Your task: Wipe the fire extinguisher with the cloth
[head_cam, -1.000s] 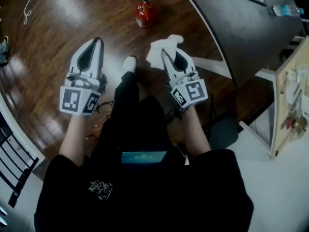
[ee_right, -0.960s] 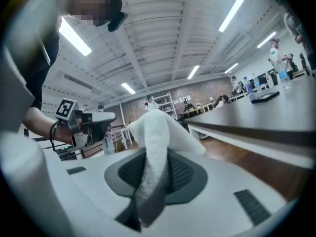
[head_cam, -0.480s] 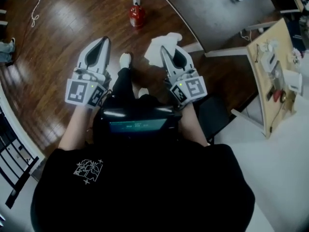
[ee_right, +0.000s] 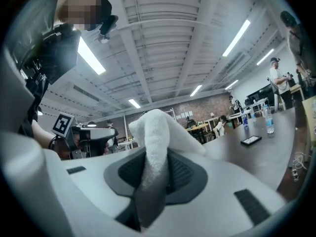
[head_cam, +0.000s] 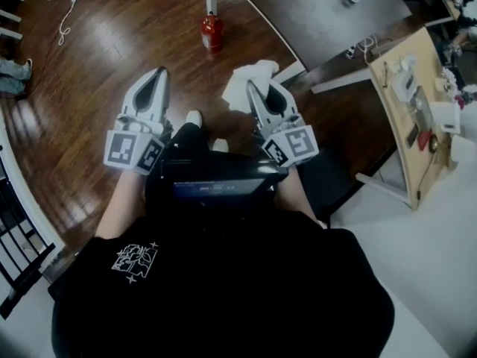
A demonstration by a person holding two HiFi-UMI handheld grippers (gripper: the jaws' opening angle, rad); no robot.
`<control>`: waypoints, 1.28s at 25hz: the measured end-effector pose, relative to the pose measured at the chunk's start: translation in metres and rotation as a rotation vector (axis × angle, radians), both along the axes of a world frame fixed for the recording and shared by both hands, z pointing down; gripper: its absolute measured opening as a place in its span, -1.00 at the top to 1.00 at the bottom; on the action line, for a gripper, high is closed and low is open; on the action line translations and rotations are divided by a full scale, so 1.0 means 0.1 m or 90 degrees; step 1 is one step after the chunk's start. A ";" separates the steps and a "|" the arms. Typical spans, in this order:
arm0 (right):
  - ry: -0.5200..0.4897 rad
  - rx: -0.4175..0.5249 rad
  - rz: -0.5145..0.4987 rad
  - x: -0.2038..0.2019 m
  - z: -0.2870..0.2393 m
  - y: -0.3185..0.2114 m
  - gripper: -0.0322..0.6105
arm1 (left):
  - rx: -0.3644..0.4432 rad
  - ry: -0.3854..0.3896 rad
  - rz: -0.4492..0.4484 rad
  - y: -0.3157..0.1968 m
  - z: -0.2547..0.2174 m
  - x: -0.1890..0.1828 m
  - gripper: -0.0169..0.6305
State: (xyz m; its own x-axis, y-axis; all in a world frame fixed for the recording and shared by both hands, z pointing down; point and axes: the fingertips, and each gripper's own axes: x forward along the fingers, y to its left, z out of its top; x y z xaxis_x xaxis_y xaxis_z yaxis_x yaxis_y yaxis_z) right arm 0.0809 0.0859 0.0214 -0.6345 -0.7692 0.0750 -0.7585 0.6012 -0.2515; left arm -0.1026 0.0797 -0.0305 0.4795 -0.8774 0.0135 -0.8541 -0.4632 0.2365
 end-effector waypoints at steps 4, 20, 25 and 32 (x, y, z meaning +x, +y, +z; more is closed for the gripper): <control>-0.003 0.005 0.011 0.00 -0.07 0.12 0.54 | -0.002 -0.003 -0.003 0.14 0.05 -0.07 0.95; -0.037 0.038 0.050 -0.28 -0.60 0.03 0.53 | 0.024 0.005 0.043 -0.01 -0.20 0.01 0.95; -0.037 0.044 0.057 -0.30 -0.61 0.08 0.54 | 0.037 0.014 0.051 0.03 -0.27 0.03 0.95; -0.012 0.043 0.065 -0.31 -0.57 0.12 0.55 | 0.041 0.016 0.049 0.06 -0.25 -0.03 0.95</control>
State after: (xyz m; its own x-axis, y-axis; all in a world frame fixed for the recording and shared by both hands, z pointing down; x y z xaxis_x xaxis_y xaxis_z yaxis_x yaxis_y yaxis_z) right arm 0.0497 0.0982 -0.0354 -0.5531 -0.8331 0.0104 -0.8125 0.5366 -0.2279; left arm -0.1058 0.0852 -0.0555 0.5445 -0.8369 -0.0550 -0.8099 -0.5417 0.2251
